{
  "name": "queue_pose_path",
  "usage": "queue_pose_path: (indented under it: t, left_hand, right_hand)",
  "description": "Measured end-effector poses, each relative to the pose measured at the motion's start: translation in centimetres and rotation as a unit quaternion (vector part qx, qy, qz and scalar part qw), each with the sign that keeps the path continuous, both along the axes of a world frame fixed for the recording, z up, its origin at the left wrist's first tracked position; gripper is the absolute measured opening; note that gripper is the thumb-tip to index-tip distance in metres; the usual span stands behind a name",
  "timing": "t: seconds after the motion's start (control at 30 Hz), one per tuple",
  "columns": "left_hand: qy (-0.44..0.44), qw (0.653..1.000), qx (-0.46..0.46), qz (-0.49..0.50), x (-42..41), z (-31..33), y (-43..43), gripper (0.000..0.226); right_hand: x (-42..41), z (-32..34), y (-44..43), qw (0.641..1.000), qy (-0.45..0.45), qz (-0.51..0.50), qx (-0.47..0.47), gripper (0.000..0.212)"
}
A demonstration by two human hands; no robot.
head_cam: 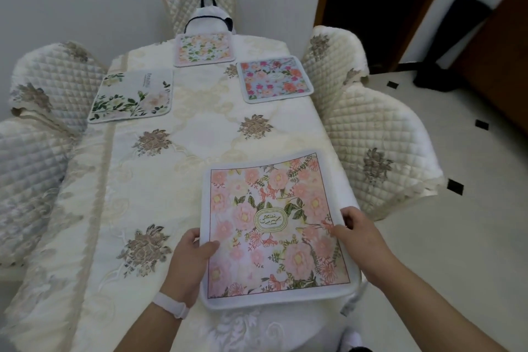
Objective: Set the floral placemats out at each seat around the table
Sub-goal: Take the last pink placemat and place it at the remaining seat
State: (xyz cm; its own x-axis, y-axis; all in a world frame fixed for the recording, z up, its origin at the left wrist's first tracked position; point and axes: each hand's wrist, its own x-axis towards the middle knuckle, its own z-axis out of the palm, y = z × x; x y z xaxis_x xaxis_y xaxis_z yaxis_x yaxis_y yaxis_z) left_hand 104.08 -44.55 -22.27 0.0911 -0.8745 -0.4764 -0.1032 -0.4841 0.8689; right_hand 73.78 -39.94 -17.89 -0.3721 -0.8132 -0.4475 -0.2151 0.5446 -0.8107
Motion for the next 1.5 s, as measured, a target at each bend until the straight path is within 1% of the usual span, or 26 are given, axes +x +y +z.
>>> queue_pose_path:
  t: [0.17,0.4,0.57,0.73,0.83,0.97,1.13,1.27,1.4,1.5]
  left_hand:
    - [-0.002,0.998,-0.020,-0.062,-6.3,1.6,-0.2,0.015]
    - [-0.006,0.996,-0.034,-0.086,-18.5,3.0,1.0,0.015]
    - [-0.007,0.995,-0.048,-0.091,-29.6,4.1,2.6,0.013]
    - [-0.004,0.991,-0.060,-0.119,-39.8,5.2,4.2,0.014]
    - [0.009,0.988,-0.061,-0.144,-44.7,6.0,5.0,0.013]
    - [0.025,0.986,-0.062,-0.151,-49.5,6.5,4.9,0.016]
    - [0.055,0.985,-0.059,-0.155,-53.3,6.6,3.5,0.013]
    - [0.074,0.986,-0.041,-0.142,-56.0,5.4,1.0,0.012]
    - [0.081,0.988,-0.029,-0.128,-58.8,4.1,-2.9,0.015]
    - [0.061,0.989,-0.051,-0.127,-61.2,3.5,-7.2,0.013]
  right_hand:
    - [-5.9,1.0,2.1,0.998,-0.016,-0.053,-0.022,0.013]
    - [-17.4,1.0,6.0,0.993,-0.049,-0.092,-0.052,0.014]
    - [-28.0,1.5,8.9,0.990,-0.045,-0.110,-0.073,0.018]
    - [-38.0,2.2,12.2,0.987,-0.030,-0.135,-0.078,0.015]
    - [-42.2,2.7,14.0,0.984,-0.023,-0.153,-0.083,0.016]
    - [-46.0,3.0,15.1,0.980,-0.016,-0.179,-0.084,0.017]
    - [-49.2,3.3,14.1,0.978,-0.009,-0.189,-0.086,0.016]
    - [-51.9,3.2,11.6,0.979,0.000,-0.185,-0.080,0.015]
    - [-55.2,2.3,7.0,0.982,0.010,-0.179,-0.065,0.016]
    - [-57.5,1.8,2.1,0.983,0.014,-0.173,-0.063,0.017]
